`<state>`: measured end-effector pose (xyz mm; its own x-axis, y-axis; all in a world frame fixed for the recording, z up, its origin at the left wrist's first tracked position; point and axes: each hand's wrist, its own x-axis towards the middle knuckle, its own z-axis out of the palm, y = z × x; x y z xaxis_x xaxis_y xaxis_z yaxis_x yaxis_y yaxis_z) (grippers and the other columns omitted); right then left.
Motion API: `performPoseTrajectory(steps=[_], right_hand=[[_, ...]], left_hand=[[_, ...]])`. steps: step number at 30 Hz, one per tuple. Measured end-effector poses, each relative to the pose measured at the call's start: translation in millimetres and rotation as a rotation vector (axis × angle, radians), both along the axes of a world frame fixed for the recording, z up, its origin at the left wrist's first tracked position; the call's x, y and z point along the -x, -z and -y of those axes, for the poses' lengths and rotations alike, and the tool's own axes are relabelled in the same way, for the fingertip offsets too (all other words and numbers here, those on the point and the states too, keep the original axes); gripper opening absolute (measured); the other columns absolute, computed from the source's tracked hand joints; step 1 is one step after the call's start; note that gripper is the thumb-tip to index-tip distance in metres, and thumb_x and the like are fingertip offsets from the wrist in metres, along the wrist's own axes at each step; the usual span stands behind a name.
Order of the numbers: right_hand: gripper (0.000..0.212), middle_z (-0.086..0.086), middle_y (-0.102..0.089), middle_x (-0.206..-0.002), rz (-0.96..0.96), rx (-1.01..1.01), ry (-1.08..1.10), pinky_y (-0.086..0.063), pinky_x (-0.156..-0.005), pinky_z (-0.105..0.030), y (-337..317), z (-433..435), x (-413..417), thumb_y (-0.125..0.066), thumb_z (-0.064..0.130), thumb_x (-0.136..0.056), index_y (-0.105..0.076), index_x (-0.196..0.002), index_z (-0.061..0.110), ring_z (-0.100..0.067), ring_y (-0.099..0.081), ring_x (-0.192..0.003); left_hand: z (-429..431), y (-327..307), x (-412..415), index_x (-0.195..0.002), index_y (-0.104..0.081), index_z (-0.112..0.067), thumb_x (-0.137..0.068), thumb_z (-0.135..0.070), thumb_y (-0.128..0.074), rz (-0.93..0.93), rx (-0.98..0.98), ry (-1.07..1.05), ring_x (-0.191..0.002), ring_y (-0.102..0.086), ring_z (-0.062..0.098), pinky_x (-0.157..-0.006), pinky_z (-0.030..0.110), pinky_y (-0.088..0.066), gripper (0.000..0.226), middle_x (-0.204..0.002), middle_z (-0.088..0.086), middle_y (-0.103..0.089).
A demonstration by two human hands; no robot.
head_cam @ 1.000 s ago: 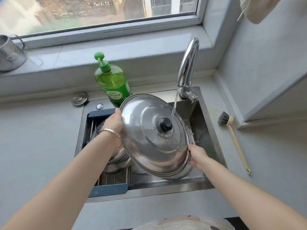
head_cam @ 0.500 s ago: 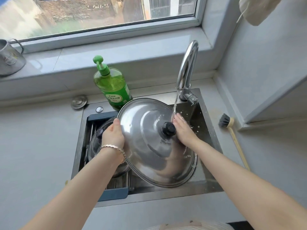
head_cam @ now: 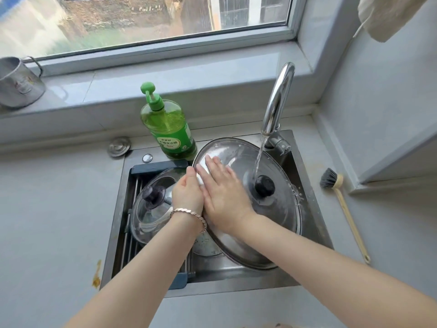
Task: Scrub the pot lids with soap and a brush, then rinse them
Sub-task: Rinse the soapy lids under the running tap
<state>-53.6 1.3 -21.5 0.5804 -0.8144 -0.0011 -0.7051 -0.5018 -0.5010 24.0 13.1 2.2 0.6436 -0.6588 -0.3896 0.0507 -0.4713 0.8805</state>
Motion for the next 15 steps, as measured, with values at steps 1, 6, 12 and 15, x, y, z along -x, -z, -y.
performPoseTrajectory(steps=[1, 6, 12, 15], right_hand=[[0.075, -0.008, -0.003, -0.158, 0.011, 0.016, -0.030, 0.013, -0.111, -0.028, 1.1, -3.2, 3.5, 0.006, 0.044, -0.083, -0.014, -0.149, 0.015, -0.020, 0.003, -0.145], [0.072, -0.001, -0.002, -0.158, 0.009, -0.020, 0.008, 0.008, -0.115, -0.032, 8.0, 13.2, 0.0, -0.001, 0.049, -0.085, -0.013, -0.150, 0.020, -0.015, 0.005, -0.145], [0.052, -0.009, -0.035, -0.146, 0.189, -0.578, 0.482, -0.017, -0.113, -0.035, 40.2, 94.5, 15.9, -0.028, 0.041, -0.097, -0.041, -0.137, 0.011, -0.026, -0.026, -0.137], [0.042, -0.008, -0.042, -0.141, 0.349, -0.694, 0.459, -0.024, -0.102, -0.020, 52.0, 86.2, 44.6, -0.031, 0.032, -0.101, -0.044, -0.135, 0.011, -0.025, -0.031, -0.137]], left_hand=[[-0.1, 1.1, 0.2, -0.064, -0.052, -0.016, -0.099, -0.031, -0.040, -0.021, 0.015, -0.006, -0.064, -0.049, 0.013, -0.058, 0.018, -0.041, 0.040, -0.064, -0.002, -0.052], [5.1, 1.3, -3.1, -0.058, -0.045, -0.013, -0.098, -0.028, -0.043, 0.053, 0.008, 0.026, -0.054, -0.038, 0.012, -0.045, 0.012, -0.034, 0.042, -0.056, 0.000, -0.042], [-6.8, -1.3, 1.8, -0.055, -0.023, -0.017, -0.098, -0.030, -0.044, 0.170, 0.015, 0.091, -0.040, -0.020, 0.008, -0.035, 0.018, -0.017, 0.050, -0.051, -0.001, -0.021], [-8.7, -3.6, 0.9, -0.054, -0.021, -0.018, -0.097, -0.030, -0.045, 0.158, 0.033, 0.035, -0.043, -0.020, 0.010, -0.038, 0.020, -0.017, 0.051, -0.051, -0.001, -0.020]])
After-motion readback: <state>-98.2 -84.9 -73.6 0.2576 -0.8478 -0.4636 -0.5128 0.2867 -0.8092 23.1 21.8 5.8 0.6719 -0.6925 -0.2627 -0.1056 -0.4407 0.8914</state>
